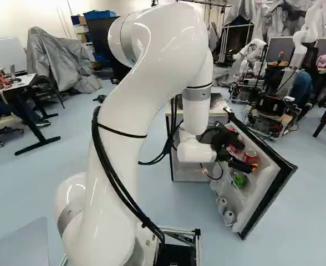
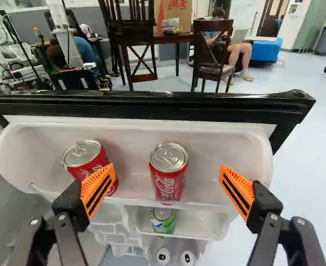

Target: Grab a drink from the fridge

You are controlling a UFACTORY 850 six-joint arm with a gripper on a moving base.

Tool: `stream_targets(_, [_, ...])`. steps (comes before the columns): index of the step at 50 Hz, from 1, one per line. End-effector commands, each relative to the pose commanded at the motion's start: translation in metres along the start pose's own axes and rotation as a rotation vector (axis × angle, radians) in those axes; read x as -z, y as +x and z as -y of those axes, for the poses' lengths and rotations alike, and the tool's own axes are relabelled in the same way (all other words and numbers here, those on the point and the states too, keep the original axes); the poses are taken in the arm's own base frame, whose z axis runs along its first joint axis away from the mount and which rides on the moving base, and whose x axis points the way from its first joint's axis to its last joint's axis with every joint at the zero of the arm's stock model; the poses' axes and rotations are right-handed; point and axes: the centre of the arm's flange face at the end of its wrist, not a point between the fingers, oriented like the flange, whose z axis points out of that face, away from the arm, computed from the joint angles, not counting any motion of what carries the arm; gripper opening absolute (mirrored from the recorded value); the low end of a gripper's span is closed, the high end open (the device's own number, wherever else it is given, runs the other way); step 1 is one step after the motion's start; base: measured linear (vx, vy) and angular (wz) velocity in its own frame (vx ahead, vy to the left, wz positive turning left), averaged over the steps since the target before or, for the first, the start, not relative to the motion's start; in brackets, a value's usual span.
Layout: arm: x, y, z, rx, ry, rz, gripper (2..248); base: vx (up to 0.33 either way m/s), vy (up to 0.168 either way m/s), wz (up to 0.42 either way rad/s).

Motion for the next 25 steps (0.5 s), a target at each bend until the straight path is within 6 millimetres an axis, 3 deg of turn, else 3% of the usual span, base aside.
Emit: stream_targets(25, [-0.0042, -0.0001, -0.0021, -0.012, -0.026, 0.007, 247, 0.000, 0.000, 0.000])
